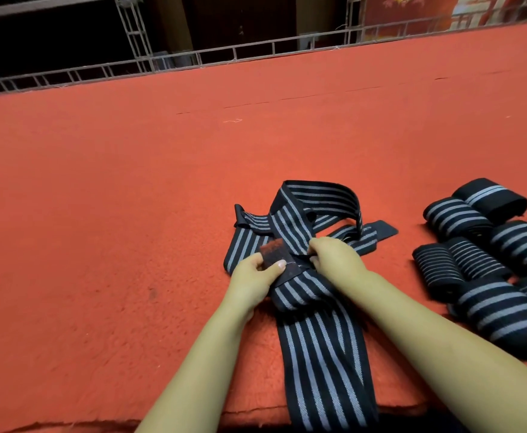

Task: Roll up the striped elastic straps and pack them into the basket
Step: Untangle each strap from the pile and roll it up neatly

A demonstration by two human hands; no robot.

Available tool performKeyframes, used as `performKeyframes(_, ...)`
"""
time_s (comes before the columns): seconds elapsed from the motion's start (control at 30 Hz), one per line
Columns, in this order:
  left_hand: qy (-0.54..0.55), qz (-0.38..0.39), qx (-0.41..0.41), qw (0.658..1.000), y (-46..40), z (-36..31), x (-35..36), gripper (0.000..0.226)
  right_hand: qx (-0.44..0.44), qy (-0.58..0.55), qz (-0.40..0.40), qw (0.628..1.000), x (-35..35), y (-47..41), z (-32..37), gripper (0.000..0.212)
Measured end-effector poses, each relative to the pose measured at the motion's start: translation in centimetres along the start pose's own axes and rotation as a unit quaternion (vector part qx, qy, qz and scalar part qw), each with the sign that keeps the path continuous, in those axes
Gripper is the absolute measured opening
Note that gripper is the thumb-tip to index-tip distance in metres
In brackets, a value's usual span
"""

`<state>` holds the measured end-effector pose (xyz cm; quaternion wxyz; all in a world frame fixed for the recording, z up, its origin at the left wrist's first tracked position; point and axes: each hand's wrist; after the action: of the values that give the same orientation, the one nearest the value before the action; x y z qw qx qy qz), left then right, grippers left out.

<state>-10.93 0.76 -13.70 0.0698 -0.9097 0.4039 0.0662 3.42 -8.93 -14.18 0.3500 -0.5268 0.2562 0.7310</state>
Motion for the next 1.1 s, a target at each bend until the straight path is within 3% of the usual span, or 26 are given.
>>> performKeyframes(0.1,0.014,0.007,-0.004,1.0,0.1,0.2,0.2,0.006,0.032,-0.143,-0.015,0.989,-0.6,-0.4,-1.0,0.012)
performKeyframes(0.27,0.031,-0.009,-0.019,0.999,-0.2,0.4,0.1,0.014,0.115,-0.353,-0.069,0.926,-3.3,-1.6,-1.5,0.003)
performKeyframes(0.37,0.029,-0.009,-0.028,0.999,-0.3,0.4,-0.1,0.013,0.162,-0.517,-0.084,0.836,-5.8,-2.6,-1.9,0.018)
performKeyframes(0.43,0.029,-0.01,-0.034,0.999,-0.2,0.3,-0.1,0.013,0.161,-0.566,-0.1,0.802,-7.6,-2.8,-2.1,0.023)
performKeyframes(0.5,0.031,-0.011,-0.039,0.999,-0.3,0.3,-0.1,0.012,0.139,-0.599,-0.098,0.783,-9.4,-2.6,-1.8,0.022)
performKeyframes(0.67,0.049,-0.018,-0.041,0.998,-0.5,-0.5,0.0,0.011,0.059,-0.777,-0.004,0.626,-14.5,-1.4,0.8,0.02)
performKeyframes(0.87,0.085,-0.062,0.052,0.993,-1.0,-4.4,-0.4,0.008,-0.021,-0.858,-0.022,0.512,-21.4,0.6,3.3,0.021)
performKeyframes(0.97,0.086,-0.081,0.129,0.985,-0.5,-7.5,-0.7,0.013,-0.054,-0.856,-0.044,0.512,-24.2,2.7,4.3,0.021)
performKeyframes(1.1,0.077,-0.116,0.228,0.964,0.8,-12.1,-1.6,0.032,-0.082,-0.781,-0.087,0.612,-26.3,6.1,5.7,0.022)
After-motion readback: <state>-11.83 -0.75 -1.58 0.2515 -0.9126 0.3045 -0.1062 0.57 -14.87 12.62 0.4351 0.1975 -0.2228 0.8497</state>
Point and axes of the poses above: each hand's wrist, its own y-axis away from the middle knuckle, its own x-axis out of the palm, z = x × y, and after that the axes turned 13 degrees about x, right-handed
